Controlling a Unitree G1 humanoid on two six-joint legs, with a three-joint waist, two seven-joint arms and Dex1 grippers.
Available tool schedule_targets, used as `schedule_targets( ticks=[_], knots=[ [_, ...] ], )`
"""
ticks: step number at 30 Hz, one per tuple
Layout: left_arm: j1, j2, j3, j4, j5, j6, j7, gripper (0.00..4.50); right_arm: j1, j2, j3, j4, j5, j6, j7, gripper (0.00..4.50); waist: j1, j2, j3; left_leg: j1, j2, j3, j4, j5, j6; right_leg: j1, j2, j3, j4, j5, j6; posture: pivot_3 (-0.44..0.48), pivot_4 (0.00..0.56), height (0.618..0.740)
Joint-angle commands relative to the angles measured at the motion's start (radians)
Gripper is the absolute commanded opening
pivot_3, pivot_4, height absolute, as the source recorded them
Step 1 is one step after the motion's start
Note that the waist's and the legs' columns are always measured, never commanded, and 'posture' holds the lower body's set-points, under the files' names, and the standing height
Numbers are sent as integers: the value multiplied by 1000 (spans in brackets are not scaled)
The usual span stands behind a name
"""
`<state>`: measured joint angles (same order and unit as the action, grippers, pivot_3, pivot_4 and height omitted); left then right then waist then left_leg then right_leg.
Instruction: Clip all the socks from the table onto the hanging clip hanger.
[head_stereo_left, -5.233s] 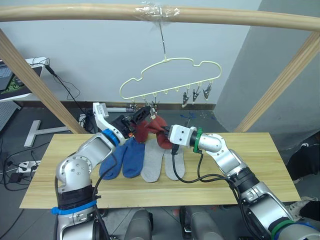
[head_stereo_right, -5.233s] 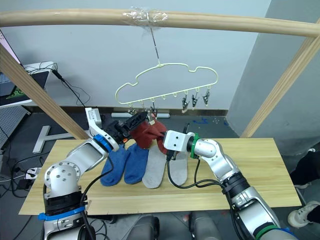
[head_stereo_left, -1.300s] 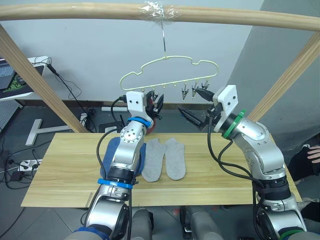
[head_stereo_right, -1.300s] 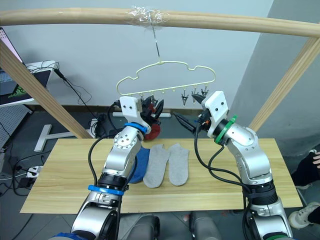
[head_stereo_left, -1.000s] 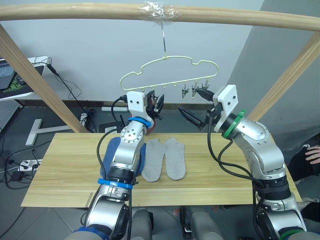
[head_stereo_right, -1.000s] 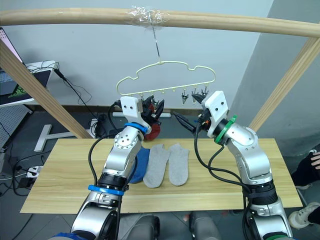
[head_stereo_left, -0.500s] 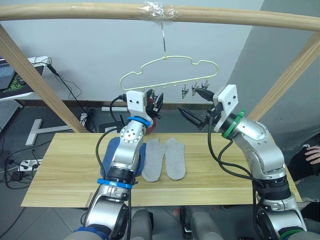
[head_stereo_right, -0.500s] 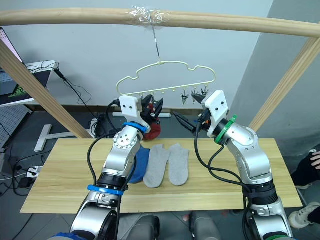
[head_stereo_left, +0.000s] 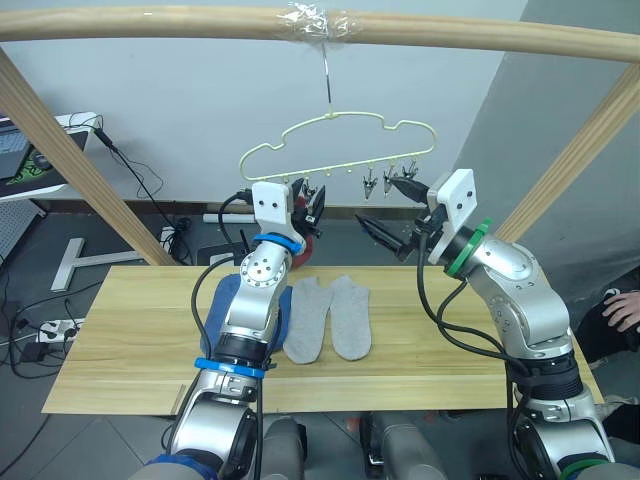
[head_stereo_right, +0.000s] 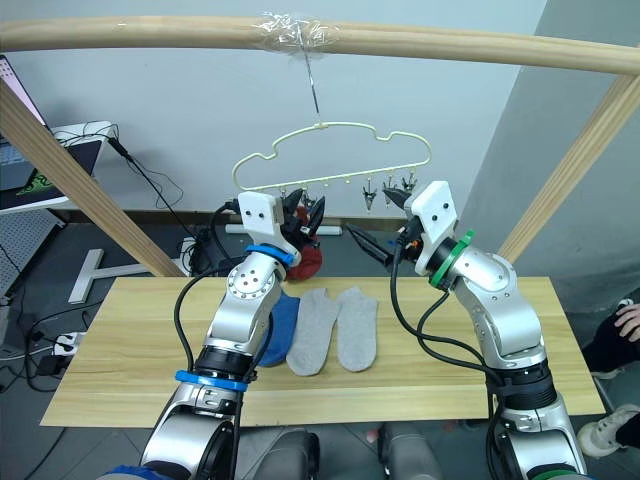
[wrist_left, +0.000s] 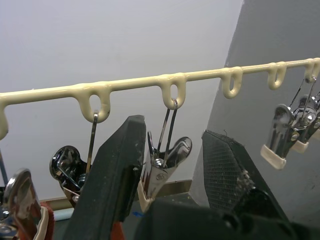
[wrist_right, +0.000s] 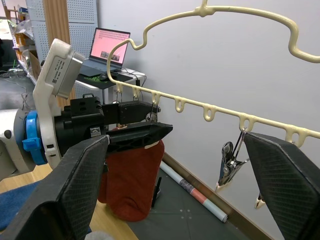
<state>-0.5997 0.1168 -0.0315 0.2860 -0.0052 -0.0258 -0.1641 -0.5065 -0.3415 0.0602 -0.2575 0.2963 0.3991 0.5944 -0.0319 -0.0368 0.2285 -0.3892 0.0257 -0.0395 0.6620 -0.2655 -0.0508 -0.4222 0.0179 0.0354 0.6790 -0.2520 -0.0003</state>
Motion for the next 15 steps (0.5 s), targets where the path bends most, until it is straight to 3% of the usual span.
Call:
schedule_targets(
  ticks=[1, 4, 7, 15],
  knots=[
    [-6, -1, 2, -35, 5, -15, 3, 1548, -19, -6, -16, -33, 12, -3, -4, 4500, 0, 0, 0, 0, 0, 0, 0, 0, 0, 0, 0, 0, 0, 0, 0, -54, 191, 740],
    [-9, -1, 3, -33, 2, -18, 1, 662, -19, -7, -16, -33, 12, -3, -4, 4500, 0, 0, 0, 0, 0, 0, 0, 0, 0, 0, 0, 0, 0, 0, 0, -54, 191, 740],
    [-11, -1, 4, -31, 2, -18, 1, 98, -19, -7, -16, -33, 13, -3, -4, 4500, 0, 0, 0, 0, 0, 0, 0, 0, 0, 0, 0, 0, 0, 0, 0, -54, 193, 740],
    [-3, 0, 12, -43, -16, 1, -9, 5, -12, -4, -8, -30, 12, -5, -5, 4500, 0, 0, 0, 1, 0, 0, 0, 0, 0, 0, 0, 0, 1, 0, 0, -54, 195, 740]
  ],
)
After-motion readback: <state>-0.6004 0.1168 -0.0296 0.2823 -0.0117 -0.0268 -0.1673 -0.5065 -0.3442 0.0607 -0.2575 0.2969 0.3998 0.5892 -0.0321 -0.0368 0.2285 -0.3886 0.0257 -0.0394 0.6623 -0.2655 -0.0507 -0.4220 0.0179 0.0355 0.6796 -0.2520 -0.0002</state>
